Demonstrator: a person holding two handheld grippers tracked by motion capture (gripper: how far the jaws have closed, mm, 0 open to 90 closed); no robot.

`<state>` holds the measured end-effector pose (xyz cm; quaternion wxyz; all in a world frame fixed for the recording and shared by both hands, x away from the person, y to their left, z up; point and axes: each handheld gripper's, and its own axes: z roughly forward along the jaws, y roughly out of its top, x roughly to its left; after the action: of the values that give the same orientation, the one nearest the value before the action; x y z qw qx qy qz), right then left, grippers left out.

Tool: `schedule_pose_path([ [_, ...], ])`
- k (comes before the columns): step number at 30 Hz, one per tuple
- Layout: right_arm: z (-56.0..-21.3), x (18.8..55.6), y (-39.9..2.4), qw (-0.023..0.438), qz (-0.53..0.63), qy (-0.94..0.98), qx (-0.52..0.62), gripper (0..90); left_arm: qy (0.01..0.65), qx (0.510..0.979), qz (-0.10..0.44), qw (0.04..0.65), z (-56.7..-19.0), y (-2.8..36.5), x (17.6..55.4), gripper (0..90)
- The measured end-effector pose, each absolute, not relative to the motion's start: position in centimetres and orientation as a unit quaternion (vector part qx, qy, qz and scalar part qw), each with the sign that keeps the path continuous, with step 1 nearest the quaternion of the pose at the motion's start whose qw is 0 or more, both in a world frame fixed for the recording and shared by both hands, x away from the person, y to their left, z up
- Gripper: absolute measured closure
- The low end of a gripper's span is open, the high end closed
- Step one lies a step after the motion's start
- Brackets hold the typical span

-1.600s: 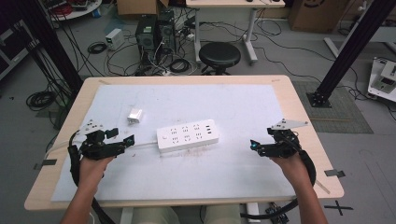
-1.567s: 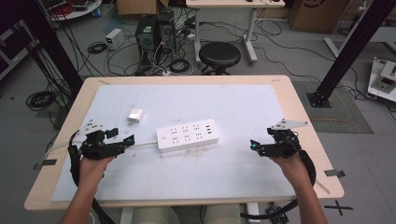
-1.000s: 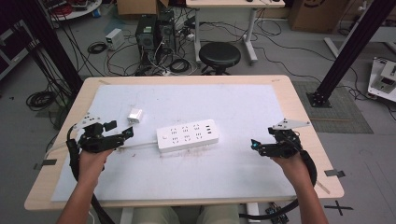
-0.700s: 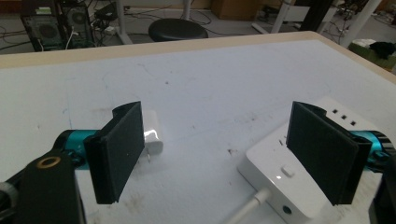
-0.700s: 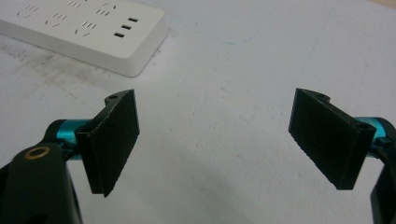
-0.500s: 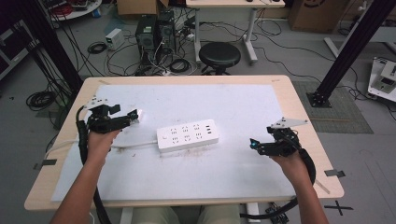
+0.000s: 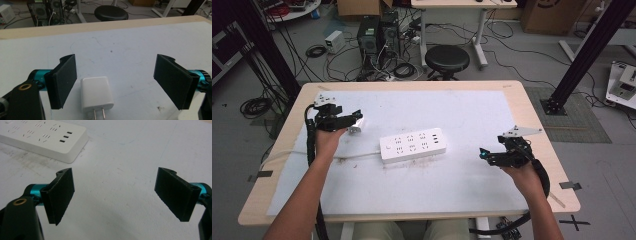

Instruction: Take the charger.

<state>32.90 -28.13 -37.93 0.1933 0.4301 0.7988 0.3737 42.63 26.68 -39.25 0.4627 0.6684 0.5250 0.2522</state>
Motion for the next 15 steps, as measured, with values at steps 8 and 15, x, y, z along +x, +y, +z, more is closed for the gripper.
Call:
schedule_pose_path([
  [8,-38.1,33.1,-28.2,0.192,0.372,0.799,0.432,16.3,0.552,0.674,0.234,0.431,-42.0,26.9,44.1,18.8],
  [15,-38.3,33.3,-28.1,0.189,0.369,0.799,0.436,16.4,0.562,0.694,0.216,0.395,-43.6,26.7,45.0,18.8],
])
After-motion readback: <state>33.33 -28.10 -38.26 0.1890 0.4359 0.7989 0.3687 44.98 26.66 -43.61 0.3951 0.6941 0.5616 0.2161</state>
